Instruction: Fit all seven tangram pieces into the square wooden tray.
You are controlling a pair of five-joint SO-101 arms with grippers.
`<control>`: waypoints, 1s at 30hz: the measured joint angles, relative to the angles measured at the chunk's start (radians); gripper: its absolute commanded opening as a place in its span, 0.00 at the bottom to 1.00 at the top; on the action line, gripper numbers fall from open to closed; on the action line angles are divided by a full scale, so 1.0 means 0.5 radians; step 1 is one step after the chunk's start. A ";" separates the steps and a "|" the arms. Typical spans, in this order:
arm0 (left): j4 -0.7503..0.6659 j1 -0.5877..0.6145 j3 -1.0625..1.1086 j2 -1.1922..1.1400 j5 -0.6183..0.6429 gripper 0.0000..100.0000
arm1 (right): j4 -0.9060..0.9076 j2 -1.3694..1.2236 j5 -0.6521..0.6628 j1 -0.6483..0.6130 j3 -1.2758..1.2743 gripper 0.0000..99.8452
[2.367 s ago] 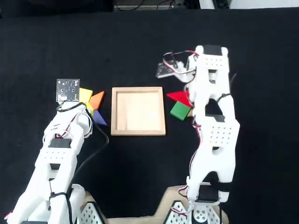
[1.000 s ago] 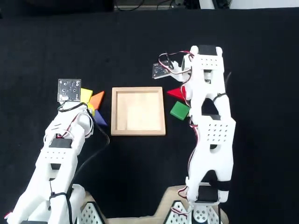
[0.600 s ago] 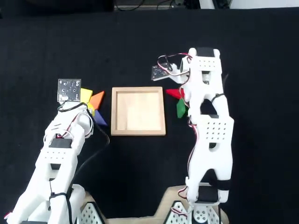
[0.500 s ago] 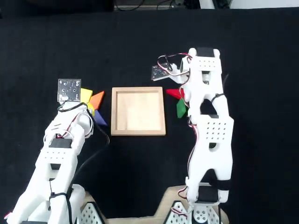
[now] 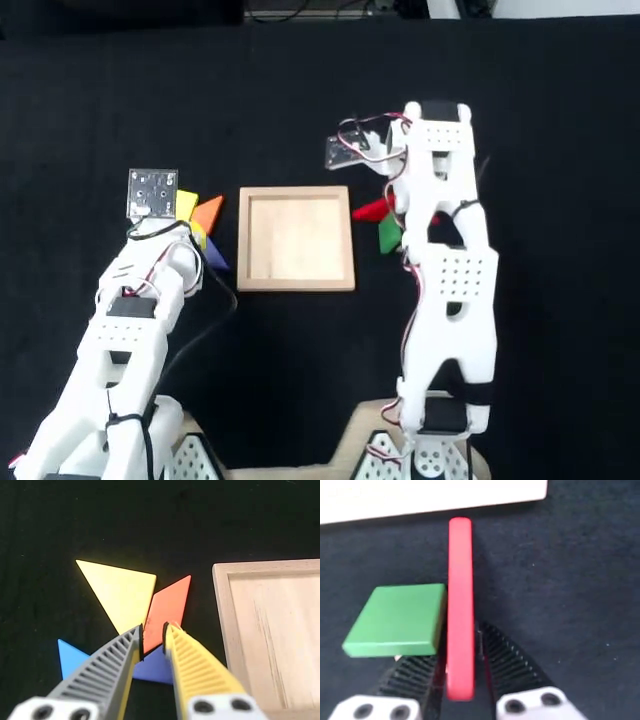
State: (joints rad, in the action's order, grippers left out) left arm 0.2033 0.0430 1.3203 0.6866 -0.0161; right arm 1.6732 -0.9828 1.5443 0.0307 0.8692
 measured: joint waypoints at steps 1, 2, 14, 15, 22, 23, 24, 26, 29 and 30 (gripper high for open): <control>0.000 0.000 0.000 0.000 0.000 0.09 | 0.058 0.000 0.000 0.000 0.074 0.01; 0.000 0.000 0.000 0.000 0.000 0.09 | 0.101 0.000 0.000 0.003 0.153 0.01; 0.000 0.000 0.000 0.000 0.000 0.09 | 0.114 0.089 -0.537 0.009 0.647 0.01; 0.000 0.000 0.000 0.000 0.000 0.09 | 0.114 0.153 -0.580 0.009 0.651 0.01; 0.000 0.000 0.000 0.000 0.000 0.09 | 0.114 0.921 -0.663 0.018 0.172 0.01; 0.000 0.000 0.000 0.000 0.000 0.09 | 0.114 1.043 -0.678 0.018 0.018 0.01; 0.000 0.000 0.000 0.000 0.000 0.09 | 0.114 1.151 -0.700 0.006 -0.138 0.01; 0.000 0.000 0.000 0.000 0.000 0.09 | 0.114 1.375 -0.779 -0.037 -0.460 0.01; 0.000 0.000 0.006 0.000 0.000 0.09 | 0.086 1.663 -0.921 -0.104 -0.856 0.01; 0.000 0.000 0.012 0.000 0.000 0.09 | 0.068 1.749 -0.948 -0.129 -0.967 0.01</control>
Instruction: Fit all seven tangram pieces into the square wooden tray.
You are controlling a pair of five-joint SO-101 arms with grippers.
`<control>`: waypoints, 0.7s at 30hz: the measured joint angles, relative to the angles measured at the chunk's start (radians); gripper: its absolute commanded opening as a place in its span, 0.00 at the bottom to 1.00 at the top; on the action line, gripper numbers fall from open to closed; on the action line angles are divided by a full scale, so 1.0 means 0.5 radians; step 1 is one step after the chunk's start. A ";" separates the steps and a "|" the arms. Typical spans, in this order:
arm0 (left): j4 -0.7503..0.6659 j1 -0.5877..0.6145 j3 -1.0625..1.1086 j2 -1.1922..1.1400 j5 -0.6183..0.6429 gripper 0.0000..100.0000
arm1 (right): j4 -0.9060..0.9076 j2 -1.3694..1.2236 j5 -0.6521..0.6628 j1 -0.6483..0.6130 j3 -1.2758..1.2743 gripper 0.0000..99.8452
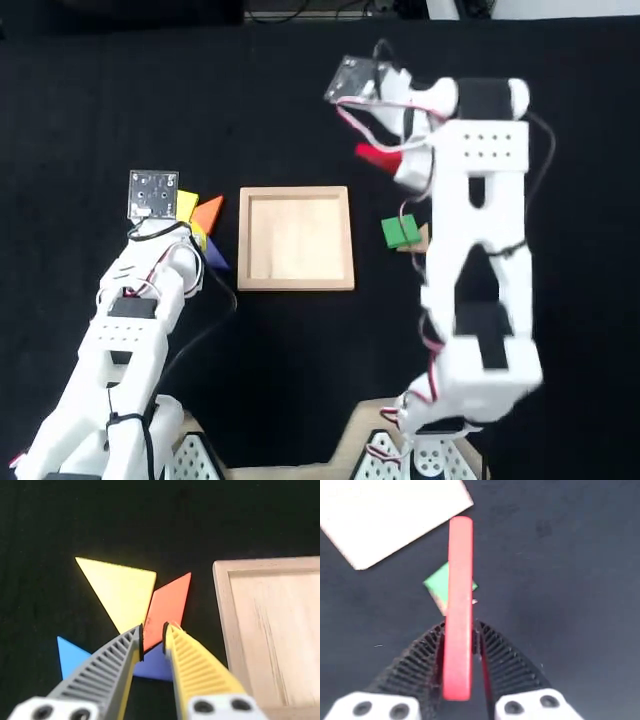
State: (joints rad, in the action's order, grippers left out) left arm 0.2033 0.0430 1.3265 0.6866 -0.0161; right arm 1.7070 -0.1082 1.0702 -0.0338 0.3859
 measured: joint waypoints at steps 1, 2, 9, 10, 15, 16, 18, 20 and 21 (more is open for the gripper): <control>0.000 0.000 0.000 0.000 0.000 0.09 | -0.009 0.077 -0.009 -0.025 -0.098 0.01; 0.000 0.000 0.000 0.000 0.000 0.09 | -0.012 0.147 -0.009 -0.061 -0.190 0.01; 0.000 0.055 0.000 0.000 0.000 0.09 | -0.031 0.313 -0.009 -0.313 -0.644 0.01; 0.000 0.071 0.000 0.000 0.000 0.09 | -0.046 0.313 -0.009 -0.359 -0.678 0.01; 0.107 0.270 -0.068 0.049 0.000 0.09 | -0.074 0.313 -0.025 -0.531 -0.721 0.01; 0.190 0.325 -0.120 0.086 0.000 0.09 | -0.074 0.313 -0.049 -0.555 -0.721 0.01; 0.430 0.396 -0.276 0.187 0.000 0.09 | -0.074 0.313 -0.080 -0.586 -0.721 0.01; 0.733 0.423 -0.466 0.319 0.009 0.09 | -0.074 0.313 -0.089 -0.595 -0.721 0.01; 0.890 0.423 -0.568 0.393 0.018 0.09 | -0.074 0.313 -0.089 -0.595 -0.721 0.01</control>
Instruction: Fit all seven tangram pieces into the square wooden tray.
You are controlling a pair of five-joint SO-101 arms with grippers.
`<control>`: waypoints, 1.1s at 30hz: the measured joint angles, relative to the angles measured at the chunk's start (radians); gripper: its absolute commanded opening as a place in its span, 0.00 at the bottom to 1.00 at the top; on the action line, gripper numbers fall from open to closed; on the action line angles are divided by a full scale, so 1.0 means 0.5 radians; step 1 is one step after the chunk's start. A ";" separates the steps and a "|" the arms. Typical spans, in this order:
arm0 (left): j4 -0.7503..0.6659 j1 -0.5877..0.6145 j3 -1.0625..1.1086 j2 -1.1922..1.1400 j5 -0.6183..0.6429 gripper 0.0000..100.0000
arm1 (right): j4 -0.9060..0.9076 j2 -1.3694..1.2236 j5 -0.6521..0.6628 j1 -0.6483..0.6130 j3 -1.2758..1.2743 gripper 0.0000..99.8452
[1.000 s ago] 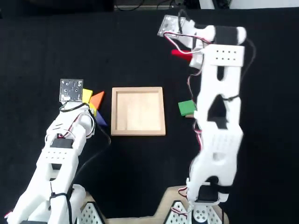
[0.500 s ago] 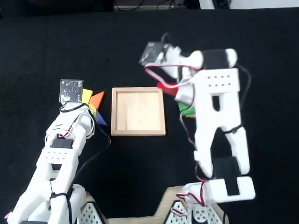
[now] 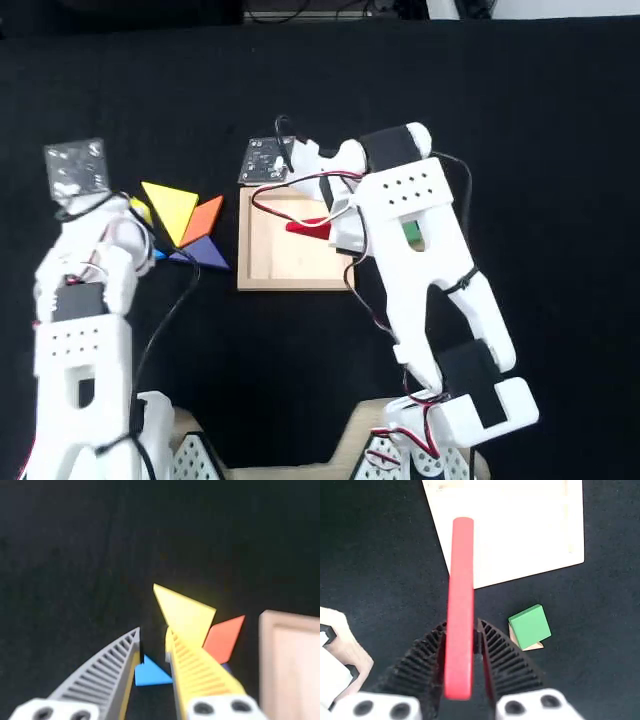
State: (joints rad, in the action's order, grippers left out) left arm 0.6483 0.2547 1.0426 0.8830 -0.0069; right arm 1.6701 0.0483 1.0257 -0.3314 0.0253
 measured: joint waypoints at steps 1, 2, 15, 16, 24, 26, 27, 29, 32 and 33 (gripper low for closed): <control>0.160 0.000 -0.095 0.080 0.000 0.09 | 0.000 0.000 0.000 0.000 0.000 0.01; 0.310 -0.015 -0.190 0.166 -0.003 0.09 | 0.000 0.000 -0.009 0.000 0.000 0.01; 0.503 -0.555 0.083 0.838 -0.448 0.09 | 0.021 0.052 -0.025 0.000 -0.245 0.01; 0.402 -0.516 0.196 0.841 -0.448 0.09 | 0.021 0.052 -0.025 0.000 -0.255 0.01; -0.221 0.150 0.651 0.859 0.258 0.09 | -0.077 0.052 -0.025 -0.074 -0.261 0.01; -0.384 0.098 0.795 0.859 0.203 0.09 | -0.147 0.052 -0.025 -0.104 -0.264 0.01; -0.470 0.043 0.878 0.859 0.150 0.09 | -0.178 0.052 -0.025 -0.104 -0.264 0.01; -0.611 -0.104 1.031 0.859 -0.003 0.09 | -0.215 0.031 -0.025 -0.095 -0.264 0.01; -0.733 -0.233 1.163 0.859 -0.071 0.09 | -0.221 -0.061 -0.025 -0.101 -0.264 0.01; -0.764 -0.245 1.172 0.859 -0.077 0.09 | -0.227 -0.089 -0.025 -0.101 -0.264 0.01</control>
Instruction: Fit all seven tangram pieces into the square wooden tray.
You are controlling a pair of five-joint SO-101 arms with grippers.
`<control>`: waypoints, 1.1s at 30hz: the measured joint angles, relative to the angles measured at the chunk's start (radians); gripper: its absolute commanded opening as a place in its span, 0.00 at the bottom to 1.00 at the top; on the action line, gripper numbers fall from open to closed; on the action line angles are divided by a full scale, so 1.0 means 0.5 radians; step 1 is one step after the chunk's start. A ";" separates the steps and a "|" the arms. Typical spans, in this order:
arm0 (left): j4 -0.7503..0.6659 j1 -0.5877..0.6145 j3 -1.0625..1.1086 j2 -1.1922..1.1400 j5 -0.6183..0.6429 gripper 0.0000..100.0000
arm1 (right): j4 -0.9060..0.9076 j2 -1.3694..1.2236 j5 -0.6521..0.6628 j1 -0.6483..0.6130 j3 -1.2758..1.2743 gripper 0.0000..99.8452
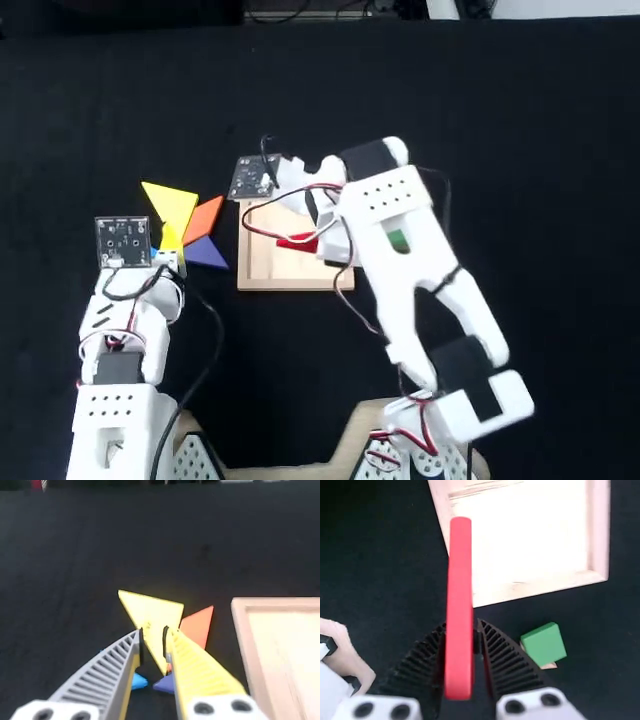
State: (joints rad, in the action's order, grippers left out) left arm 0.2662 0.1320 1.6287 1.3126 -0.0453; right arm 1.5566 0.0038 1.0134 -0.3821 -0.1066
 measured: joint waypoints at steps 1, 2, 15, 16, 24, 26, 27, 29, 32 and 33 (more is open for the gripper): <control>-0.034 -0.003 0.012 0.000 -0.003 0.09 | -0.006 -0.025 0.000 0.000 0.000 0.01; -0.055 0.000 0.025 0.000 -0.003 0.09 | -0.009 -0.040 0.000 0.003 0.000 0.01; -0.190 0.015 0.095 0.000 0.052 0.03 | -0.025 -0.114 -0.163 0.006 -0.037 0.01; -0.190 0.046 0.095 0.000 0.074 0.03 | -0.037 -0.144 -0.163 0.003 -0.055 0.01; -0.190 0.080 0.095 0.000 0.101 0.04 | -0.258 -0.420 0.034 0.000 -0.031 0.01; -0.190 0.080 0.095 0.000 0.104 0.04 | -0.279 -0.528 0.040 -0.021 0.031 0.01; -0.190 0.080 0.095 0.000 0.107 0.03 | -0.285 -0.577 0.040 -0.040 0.052 0.01; -0.190 0.080 0.095 0.000 0.107 0.03 | -0.298 -0.672 0.040 -0.083 0.101 0.01; -0.190 0.080 0.095 0.000 0.107 0.03 | -0.307 -0.801 0.040 -0.160 0.187 0.01; -0.190 0.080 0.095 0.000 0.107 0.03 | -0.307 -0.835 0.040 -0.184 0.215 0.01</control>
State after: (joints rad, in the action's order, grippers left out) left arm 0.1711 0.1718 1.6763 1.3126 0.0084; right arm 1.4032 -0.4135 1.0334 -0.4741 0.0008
